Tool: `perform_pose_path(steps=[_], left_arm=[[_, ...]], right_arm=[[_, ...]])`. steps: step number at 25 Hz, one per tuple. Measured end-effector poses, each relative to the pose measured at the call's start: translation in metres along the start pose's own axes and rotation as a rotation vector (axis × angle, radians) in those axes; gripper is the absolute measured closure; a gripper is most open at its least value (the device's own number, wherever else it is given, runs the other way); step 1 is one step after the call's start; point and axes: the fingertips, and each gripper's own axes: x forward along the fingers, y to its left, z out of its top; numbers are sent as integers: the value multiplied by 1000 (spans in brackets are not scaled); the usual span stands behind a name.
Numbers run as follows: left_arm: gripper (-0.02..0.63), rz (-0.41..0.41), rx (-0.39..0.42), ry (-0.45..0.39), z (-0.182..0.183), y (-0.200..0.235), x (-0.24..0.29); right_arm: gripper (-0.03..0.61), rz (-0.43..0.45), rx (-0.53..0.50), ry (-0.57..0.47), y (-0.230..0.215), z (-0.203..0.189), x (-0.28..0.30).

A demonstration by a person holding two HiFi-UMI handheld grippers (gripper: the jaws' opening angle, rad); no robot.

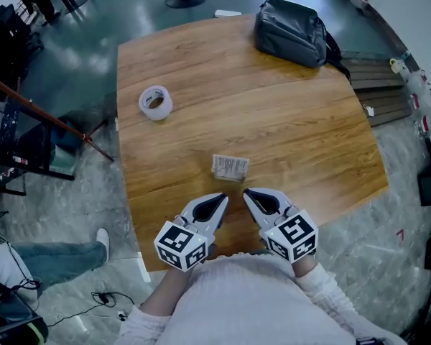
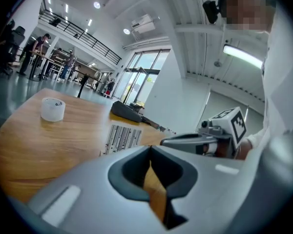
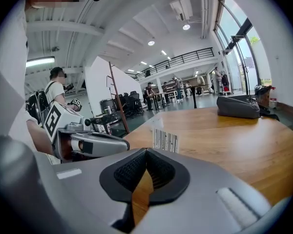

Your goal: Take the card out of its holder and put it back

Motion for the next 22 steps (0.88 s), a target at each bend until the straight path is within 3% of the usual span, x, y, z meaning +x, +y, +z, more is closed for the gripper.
perform_pose_path(steps=[5, 22], left_arm=[[604, 5, 23, 39, -7, -13, 2], [604, 12, 42, 34, -7, -23, -4]], right_arm=[[581, 29, -14, 8, 8, -2, -5], [583, 50, -54, 21, 21, -4, -9]])
